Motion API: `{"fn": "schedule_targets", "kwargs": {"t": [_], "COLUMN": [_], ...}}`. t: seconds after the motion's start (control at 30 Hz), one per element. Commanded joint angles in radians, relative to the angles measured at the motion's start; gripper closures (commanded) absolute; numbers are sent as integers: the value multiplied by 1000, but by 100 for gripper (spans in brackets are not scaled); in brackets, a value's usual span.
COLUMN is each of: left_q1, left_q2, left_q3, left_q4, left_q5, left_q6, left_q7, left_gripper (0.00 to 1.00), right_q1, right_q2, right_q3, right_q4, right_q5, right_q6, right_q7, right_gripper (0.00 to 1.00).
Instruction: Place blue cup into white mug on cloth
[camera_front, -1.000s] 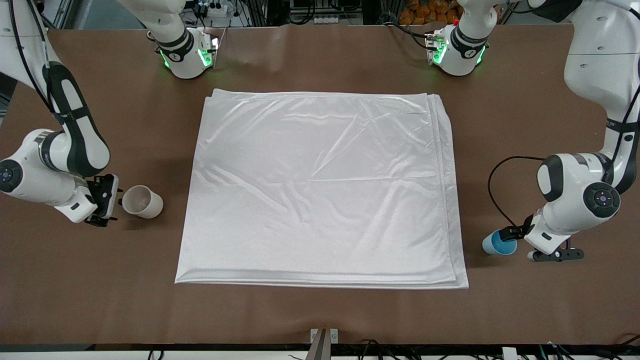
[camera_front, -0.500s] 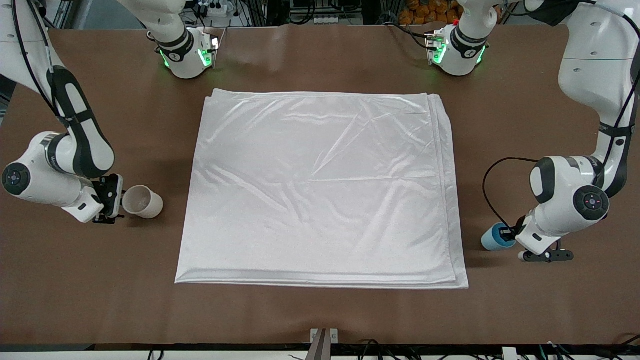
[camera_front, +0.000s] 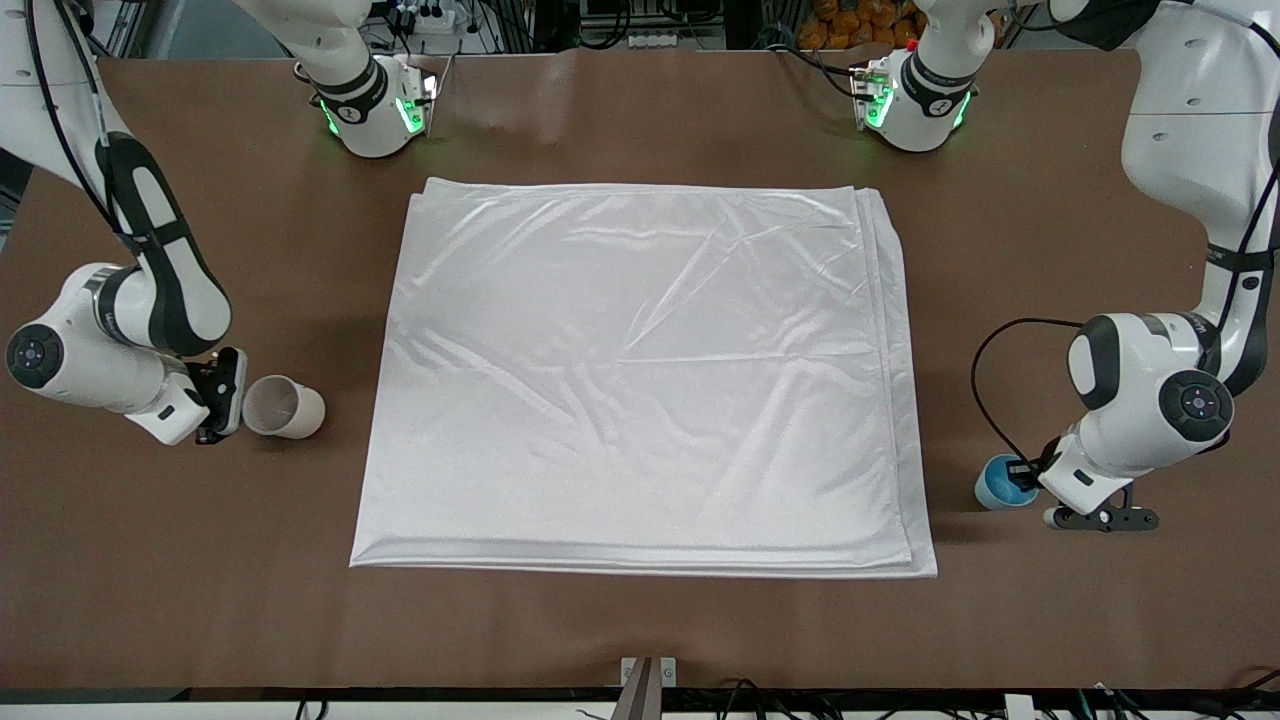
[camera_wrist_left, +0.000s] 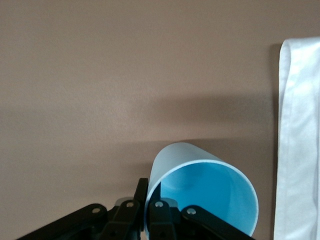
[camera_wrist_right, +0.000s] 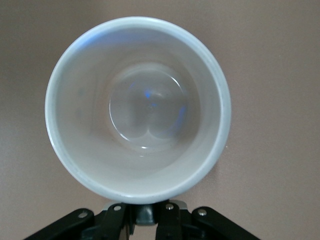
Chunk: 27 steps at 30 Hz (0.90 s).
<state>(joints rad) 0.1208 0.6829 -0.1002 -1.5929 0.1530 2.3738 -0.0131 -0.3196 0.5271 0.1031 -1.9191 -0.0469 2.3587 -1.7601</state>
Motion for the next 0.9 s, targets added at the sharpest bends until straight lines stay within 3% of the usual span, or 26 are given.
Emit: {"fn": "schedule_targets", "kwargs": {"t": [0.0, 0.17, 0.53, 0.87], "left_q1": [-15, -20, -21, -20], "left_q2": [-20, -40, -74, -121], "left_q3": [0, -3, -26, -52], "left_q4": [5, 7, 10, 11], "left_q5": [20, 20, 13, 7], "left_q6": [-10, -34, -82, -123], "left_q7": [16, 18, 16, 7], "left_gripper": [100, 100, 100, 100], "right_q1": [-7, -7, -104, -92], "right_q2": [-9, -22, -45, -47], "right_q3": [6, 23, 190, 282], "right_q4": [-11, -11, -31, -37], "right_q5": [15, 16, 24, 25], "right_q6": [16, 14, 11, 16], "right_q7": [-25, -27, -33, 43], "right_gripper": [97, 100, 100, 100]}}
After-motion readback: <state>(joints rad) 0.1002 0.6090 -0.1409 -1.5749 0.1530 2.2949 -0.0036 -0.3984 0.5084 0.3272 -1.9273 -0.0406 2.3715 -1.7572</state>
